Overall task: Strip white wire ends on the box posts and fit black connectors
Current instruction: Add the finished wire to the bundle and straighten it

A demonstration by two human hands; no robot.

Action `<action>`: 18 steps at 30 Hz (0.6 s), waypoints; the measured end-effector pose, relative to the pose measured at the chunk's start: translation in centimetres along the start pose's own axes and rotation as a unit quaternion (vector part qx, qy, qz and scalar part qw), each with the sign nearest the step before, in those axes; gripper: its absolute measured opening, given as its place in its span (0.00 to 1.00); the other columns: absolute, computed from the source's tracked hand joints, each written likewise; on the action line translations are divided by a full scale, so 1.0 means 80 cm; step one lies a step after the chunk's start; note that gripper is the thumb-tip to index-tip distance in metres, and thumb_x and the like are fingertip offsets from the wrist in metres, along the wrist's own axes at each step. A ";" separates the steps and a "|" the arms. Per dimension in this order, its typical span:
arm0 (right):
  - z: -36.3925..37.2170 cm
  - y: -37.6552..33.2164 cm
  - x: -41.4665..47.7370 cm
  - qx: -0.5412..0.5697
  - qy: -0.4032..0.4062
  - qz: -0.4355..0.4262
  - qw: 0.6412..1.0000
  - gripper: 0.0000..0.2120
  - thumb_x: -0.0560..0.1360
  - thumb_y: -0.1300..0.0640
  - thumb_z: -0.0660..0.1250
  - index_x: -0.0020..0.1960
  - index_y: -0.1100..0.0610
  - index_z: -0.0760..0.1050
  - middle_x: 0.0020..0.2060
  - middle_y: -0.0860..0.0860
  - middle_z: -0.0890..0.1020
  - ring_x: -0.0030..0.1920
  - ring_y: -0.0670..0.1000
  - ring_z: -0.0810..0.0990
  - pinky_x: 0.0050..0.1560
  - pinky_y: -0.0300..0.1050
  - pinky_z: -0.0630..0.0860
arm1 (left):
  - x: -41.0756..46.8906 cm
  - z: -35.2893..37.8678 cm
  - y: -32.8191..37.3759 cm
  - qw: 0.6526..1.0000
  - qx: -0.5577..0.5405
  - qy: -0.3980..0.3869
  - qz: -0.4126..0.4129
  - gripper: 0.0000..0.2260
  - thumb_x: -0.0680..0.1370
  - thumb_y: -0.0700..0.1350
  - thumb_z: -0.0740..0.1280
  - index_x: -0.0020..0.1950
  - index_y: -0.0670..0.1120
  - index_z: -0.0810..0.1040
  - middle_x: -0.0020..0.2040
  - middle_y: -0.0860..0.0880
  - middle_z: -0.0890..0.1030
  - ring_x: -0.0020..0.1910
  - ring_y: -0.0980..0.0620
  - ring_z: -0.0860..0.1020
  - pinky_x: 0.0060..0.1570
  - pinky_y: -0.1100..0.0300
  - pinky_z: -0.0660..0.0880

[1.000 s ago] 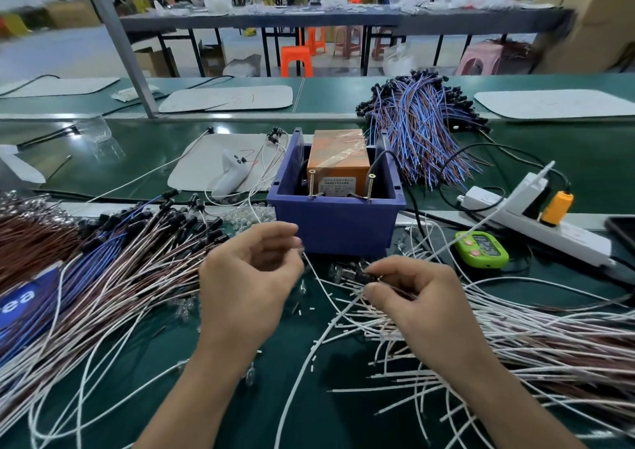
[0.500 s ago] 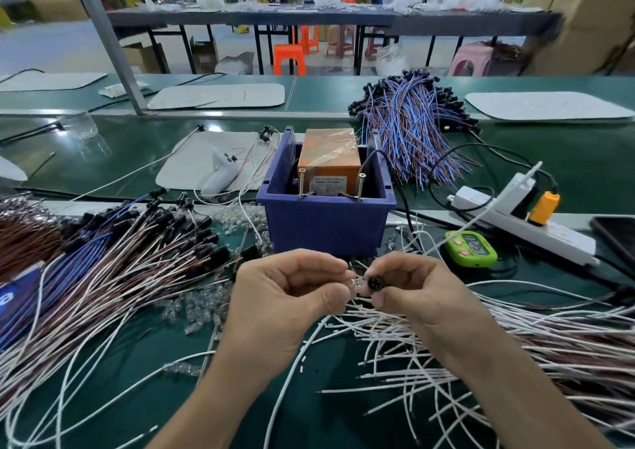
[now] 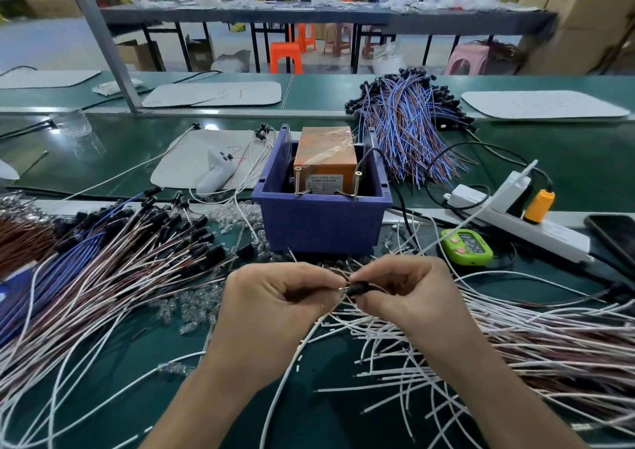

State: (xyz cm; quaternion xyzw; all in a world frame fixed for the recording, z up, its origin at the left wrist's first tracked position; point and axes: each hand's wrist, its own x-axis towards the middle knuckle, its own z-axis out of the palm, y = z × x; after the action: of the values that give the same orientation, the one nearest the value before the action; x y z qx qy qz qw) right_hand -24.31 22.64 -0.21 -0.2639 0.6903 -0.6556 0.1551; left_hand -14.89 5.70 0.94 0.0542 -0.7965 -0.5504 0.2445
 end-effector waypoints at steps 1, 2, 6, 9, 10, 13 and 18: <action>0.001 -0.001 -0.001 -0.020 0.007 -0.010 1.000 0.15 0.67 0.70 0.76 0.43 0.51 0.88 0.37 0.52 0.87 0.37 0.47 0.85 0.39 0.37 0.78 | 0.000 -0.001 0.001 1.000 0.009 -0.002 0.001 0.17 0.69 0.34 0.80 0.46 0.58 0.89 0.41 0.59 0.87 0.41 0.58 0.86 0.43 0.66 0.81; 0.001 -0.002 -0.001 -0.044 0.012 -0.020 0.999 0.16 0.68 0.71 0.76 0.43 0.50 0.88 0.37 0.50 0.87 0.38 0.47 0.85 0.40 0.37 0.78 | 0.000 -0.001 0.002 1.000 0.015 -0.005 0.001 0.18 0.69 0.34 0.80 0.46 0.58 0.89 0.41 0.59 0.87 0.41 0.58 0.86 0.43 0.66 0.81; 0.002 -0.006 -0.006 -0.143 0.025 -0.065 0.987 0.16 0.69 0.69 0.76 0.43 0.46 0.88 0.38 0.43 0.87 0.40 0.45 0.86 0.42 0.31 0.77 | -0.001 0.003 0.004 1.000 0.015 -0.006 -0.015 0.19 0.69 0.32 0.80 0.45 0.58 0.89 0.40 0.59 0.87 0.40 0.59 0.86 0.43 0.68 0.81; 0.001 -0.009 -0.006 -0.134 0.029 -0.058 0.989 0.17 0.69 0.69 0.77 0.43 0.46 0.88 0.37 0.43 0.87 0.39 0.44 0.85 0.41 0.31 0.76 | 0.001 0.009 0.002 0.997 -0.050 0.010 -0.060 0.19 0.67 0.29 0.79 0.41 0.55 0.89 0.38 0.53 0.88 0.39 0.54 0.87 0.42 0.67 0.81; 0.001 -0.010 -0.006 -0.133 0.029 -0.055 0.989 0.17 0.68 0.69 0.77 0.43 0.46 0.88 0.37 0.44 0.87 0.38 0.44 0.85 0.40 0.31 0.76 | 0.001 0.011 0.001 0.994 -0.074 0.017 -0.073 0.18 0.67 0.28 0.79 0.40 0.53 0.89 0.38 0.51 0.88 0.38 0.53 0.87 0.41 0.67 0.81; 0.000 -0.011 -0.006 -0.148 0.035 -0.058 0.987 0.17 0.69 0.68 0.78 0.43 0.45 0.88 0.36 0.43 0.87 0.37 0.44 0.85 0.39 0.33 0.78 | 0.002 0.018 0.001 0.990 -0.108 0.039 -0.084 0.19 0.66 0.26 0.78 0.38 0.52 0.89 0.37 0.49 0.88 0.38 0.53 0.87 0.40 0.66 0.80; -0.005 -0.012 -0.008 -0.165 0.039 -0.069 0.983 0.17 0.68 0.67 0.78 0.44 0.44 0.88 0.36 0.41 0.87 0.37 0.43 0.85 0.38 0.30 0.76 | 0.002 0.025 0.003 0.987 -0.125 0.036 -0.092 0.21 0.66 0.25 0.77 0.37 0.53 0.89 0.37 0.49 0.87 0.37 0.54 0.87 0.40 0.68 0.80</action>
State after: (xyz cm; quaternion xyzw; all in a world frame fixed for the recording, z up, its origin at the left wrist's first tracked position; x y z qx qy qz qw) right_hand -23.90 23.32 0.70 -0.3076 0.7747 -0.5512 0.0368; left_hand -15.89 7.39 0.64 0.1159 -0.7037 -0.6635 0.2260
